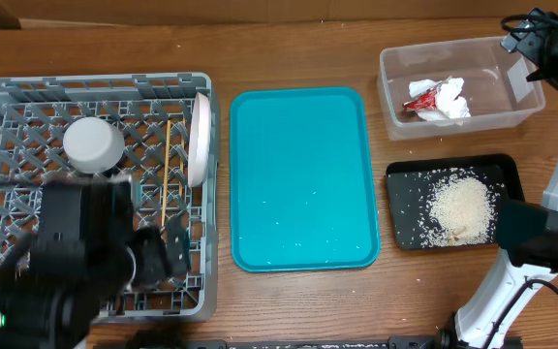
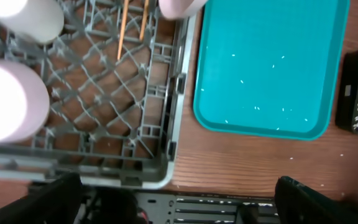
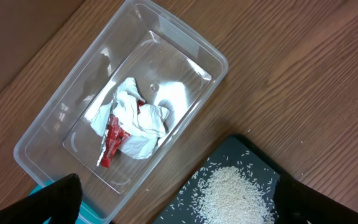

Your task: Sort waste into correct bins and load items into the dishwasher

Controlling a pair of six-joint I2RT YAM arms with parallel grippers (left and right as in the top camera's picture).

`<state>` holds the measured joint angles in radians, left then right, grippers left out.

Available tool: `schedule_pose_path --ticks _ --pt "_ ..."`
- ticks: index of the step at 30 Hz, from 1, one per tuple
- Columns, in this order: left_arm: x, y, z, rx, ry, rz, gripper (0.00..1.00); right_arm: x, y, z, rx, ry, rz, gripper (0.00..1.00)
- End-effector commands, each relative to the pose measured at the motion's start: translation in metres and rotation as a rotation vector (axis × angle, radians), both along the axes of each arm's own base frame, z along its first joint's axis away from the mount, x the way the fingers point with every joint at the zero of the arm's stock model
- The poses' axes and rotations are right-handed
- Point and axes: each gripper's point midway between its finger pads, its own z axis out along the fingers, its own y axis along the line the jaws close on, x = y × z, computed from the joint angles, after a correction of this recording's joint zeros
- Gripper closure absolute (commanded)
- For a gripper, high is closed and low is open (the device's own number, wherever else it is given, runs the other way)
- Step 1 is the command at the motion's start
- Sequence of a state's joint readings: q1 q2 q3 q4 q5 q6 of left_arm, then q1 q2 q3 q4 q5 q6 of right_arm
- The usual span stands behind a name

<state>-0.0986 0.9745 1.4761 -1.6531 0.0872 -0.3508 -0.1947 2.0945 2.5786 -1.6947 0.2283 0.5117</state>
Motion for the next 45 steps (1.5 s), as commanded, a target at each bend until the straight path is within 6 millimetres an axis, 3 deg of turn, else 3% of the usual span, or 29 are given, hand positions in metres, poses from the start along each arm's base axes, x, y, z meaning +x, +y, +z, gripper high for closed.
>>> schedule_pose_path --ticks 1,14,18,21,27,32,36,40,45 --pt "-0.008 -0.003 -0.005 -0.04 0.011 0.048 0.0 -0.004 -0.002 0.015 -0.018 -0.036 -0.003 0.0" --pt "-0.006 -0.001 -0.005 -0.029 0.006 0.053 0.0 -0.004 -0.002 0.015 -0.018 -0.036 -0.003 0.0" --pt "0.01 -0.007 -0.005 -0.018 -0.056 -0.025 0.0 -0.004 -0.002 0.015 -0.018 -0.036 -0.003 0.0" --pt "0.037 -0.016 -0.01 0.035 -0.165 -0.178 0.0 -0.004 -0.002 0.015 -0.018 -0.036 -0.003 0.0" --pt "0.083 -0.025 -0.046 0.115 -0.378 -0.331 0.0 -0.004 -0.002 0.015 -0.018 -0.036 -0.003 0.0" --pt "0.093 -0.026 -0.089 0.129 -0.503 -0.336 0.0 -0.004 -0.002 0.015 -0.018 -0.036 -0.003 0.0" --pt "0.093 -0.026 -0.113 0.147 -0.615 -0.342 0.0 -0.004 -0.002 0.015 -0.018 -0.036 -0.003 0.0" --pt "0.095 -0.026 -0.122 0.186 -0.767 -0.362 0.0 -0.004 -0.002 0.015 -0.018 -0.036 -0.003 0.0" --pt "0.099 -0.027 -0.115 0.253 -0.959 -0.386 0.0 -0.004 -0.002 0.015 -0.018 -0.036 -0.003 0.0"
